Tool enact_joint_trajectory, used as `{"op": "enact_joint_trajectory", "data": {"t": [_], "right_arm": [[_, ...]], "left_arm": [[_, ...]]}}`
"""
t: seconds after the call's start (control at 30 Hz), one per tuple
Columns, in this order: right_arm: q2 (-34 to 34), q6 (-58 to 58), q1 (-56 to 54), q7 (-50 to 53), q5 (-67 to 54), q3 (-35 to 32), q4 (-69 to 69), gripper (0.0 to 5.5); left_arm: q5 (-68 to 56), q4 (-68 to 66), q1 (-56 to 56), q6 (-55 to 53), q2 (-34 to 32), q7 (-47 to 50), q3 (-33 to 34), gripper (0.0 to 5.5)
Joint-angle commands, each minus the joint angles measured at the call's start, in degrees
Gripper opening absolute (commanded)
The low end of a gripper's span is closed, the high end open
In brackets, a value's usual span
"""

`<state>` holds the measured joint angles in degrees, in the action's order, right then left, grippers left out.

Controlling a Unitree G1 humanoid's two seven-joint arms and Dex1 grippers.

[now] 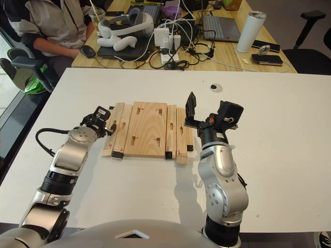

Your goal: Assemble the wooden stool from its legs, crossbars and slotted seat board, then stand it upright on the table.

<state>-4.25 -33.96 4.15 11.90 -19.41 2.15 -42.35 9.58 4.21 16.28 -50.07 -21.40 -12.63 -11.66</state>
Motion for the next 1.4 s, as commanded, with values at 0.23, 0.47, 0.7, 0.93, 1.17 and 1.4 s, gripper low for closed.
{"op": "enact_joint_trajectory", "data": {"t": [0.23,0.47,0.7,0.93,1.17,1.4], "right_arm": [[-0.6,-0.4,-2.0,-0.9,-0.6,-0.4,1.9,5.28],[1.0,-0.3,-6.1,-3.3,-1.0,-3.3,4.7,5.28],[0.8,0.7,-6.9,-4.2,-0.2,-3.6,6.2,5.28],[1.2,1.9,-8.7,-4.7,0.2,-4.6,8.0,5.28],[0.6,2.2,-8.6,-4.4,0.7,-4.7,8.0,5.28],[-0.3,2.9,-8.3,-3.6,1.5,-4.6,7.5,5.28]], "left_arm": [[2.1,-3.2,-1.1,0.7,-0.5,3.2,2.8,3.98],[1.9,-1.5,-2.2,-0.5,1.6,2.4,0.6,3.98],[2.6,-0.5,-2.5,-0.1,1.8,1.9,-0.9,3.98],[-2.1,-2.4,-0.8,-4.4,7.1,2.0,4.9,3.98],[-6.5,-8.2,2.8,-9.1,9.7,3.8,12.7,3.98],[-10.7,-11.4,4.4,-14.5,9.6,1.2,14.7,3.78]]}}
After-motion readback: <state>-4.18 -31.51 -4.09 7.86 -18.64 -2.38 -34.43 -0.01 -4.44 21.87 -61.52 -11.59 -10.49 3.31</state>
